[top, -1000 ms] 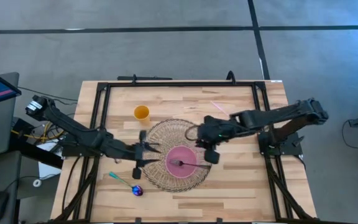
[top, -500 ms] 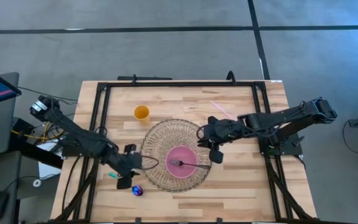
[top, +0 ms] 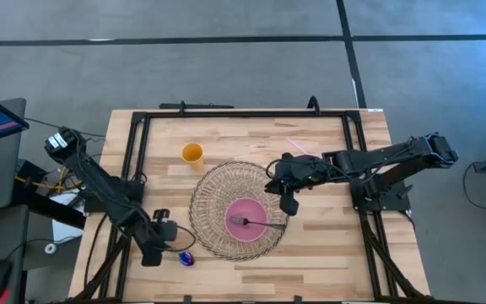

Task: Pick & Place Utensil
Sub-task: Put the blue spoon into the pink bowl on the brown mat

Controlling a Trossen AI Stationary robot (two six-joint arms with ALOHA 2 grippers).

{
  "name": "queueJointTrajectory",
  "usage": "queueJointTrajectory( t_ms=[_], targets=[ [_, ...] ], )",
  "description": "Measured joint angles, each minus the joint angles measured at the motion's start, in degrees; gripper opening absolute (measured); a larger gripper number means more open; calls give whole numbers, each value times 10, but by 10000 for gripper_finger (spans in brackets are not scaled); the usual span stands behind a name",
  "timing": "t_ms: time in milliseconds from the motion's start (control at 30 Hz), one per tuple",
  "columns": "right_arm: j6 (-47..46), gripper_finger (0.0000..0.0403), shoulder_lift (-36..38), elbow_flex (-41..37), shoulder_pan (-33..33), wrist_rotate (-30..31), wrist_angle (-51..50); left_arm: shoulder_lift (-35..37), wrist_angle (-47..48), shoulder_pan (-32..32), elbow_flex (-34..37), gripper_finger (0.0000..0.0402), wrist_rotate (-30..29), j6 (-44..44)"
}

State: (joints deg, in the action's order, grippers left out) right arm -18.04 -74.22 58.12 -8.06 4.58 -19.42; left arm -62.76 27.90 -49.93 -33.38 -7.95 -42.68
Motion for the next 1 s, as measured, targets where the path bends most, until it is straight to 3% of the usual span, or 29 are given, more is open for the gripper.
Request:
queueJointTrajectory(
  t_ms=[267, 733, 867, 1000],
  targets=[
    [0, 55, 0, 0, 4, 0, 3, 0, -77, -33, 60, 124, -21, 3],
    [0, 55, 0, 0, 4, 0, 3, 2, -218, -34, 143, 116, -40, 24],
    [0, 55, 0, 0, 4, 0, 3, 1, -239, -33, 155, 90, -73, 48],
    [0, 55, 0, 0, 4, 0, 3, -5, -243, -33, 166, 41, -101, 47]
  ],
)
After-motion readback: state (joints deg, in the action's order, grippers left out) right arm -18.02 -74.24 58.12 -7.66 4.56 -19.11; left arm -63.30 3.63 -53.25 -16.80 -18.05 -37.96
